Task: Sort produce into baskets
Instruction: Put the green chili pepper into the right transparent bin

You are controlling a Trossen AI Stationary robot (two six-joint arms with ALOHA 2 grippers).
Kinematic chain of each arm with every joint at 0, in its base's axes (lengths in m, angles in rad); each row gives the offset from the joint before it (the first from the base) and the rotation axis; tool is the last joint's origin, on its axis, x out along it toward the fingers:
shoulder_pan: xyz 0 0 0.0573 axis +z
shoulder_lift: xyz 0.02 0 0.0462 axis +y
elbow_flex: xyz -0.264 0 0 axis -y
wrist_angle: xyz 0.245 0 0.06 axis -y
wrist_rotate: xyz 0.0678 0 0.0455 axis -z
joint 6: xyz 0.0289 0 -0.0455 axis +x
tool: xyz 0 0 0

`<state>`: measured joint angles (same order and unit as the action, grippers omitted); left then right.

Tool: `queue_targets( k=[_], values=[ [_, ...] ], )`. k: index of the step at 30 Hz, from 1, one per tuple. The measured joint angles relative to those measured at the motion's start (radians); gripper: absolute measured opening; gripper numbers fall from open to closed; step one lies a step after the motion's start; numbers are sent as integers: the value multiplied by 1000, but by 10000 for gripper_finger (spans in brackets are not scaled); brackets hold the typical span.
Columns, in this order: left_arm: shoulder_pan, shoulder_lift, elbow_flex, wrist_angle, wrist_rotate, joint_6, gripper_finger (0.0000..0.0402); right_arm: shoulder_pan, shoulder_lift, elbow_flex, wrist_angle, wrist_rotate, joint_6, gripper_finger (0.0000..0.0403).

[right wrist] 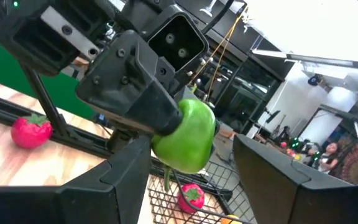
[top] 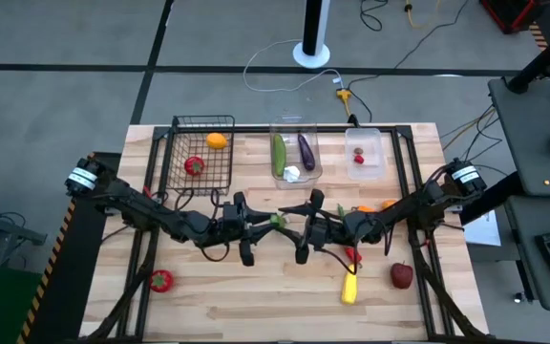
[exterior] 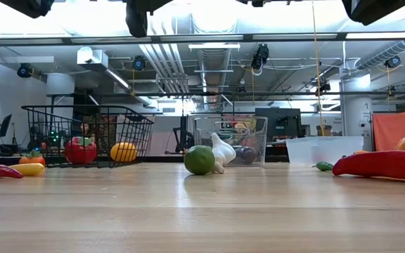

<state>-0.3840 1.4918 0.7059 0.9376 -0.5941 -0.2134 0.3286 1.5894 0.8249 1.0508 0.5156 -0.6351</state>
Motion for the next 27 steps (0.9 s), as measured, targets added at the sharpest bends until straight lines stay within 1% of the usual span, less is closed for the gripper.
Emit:
queue_targets(
  k=[4, 13, 22, 27],
  values=[
    [0, 0, 0, -3, 0, 0, 99, 0, 0, 0, 1, 0, 24, 219],
    [0, 0, -1, -3, -1, -1, 101, 0, 0, 0, 1, 0, 36, 217],
    [0, 0, -1, -3, -1, -5, 102, -1, 0, 0, -4, 0, 51, 190],
    [0, 0, -1, -3, 0, -4, 102, -2, 0, 0, -7, -2, 107, 181]
  ],
)
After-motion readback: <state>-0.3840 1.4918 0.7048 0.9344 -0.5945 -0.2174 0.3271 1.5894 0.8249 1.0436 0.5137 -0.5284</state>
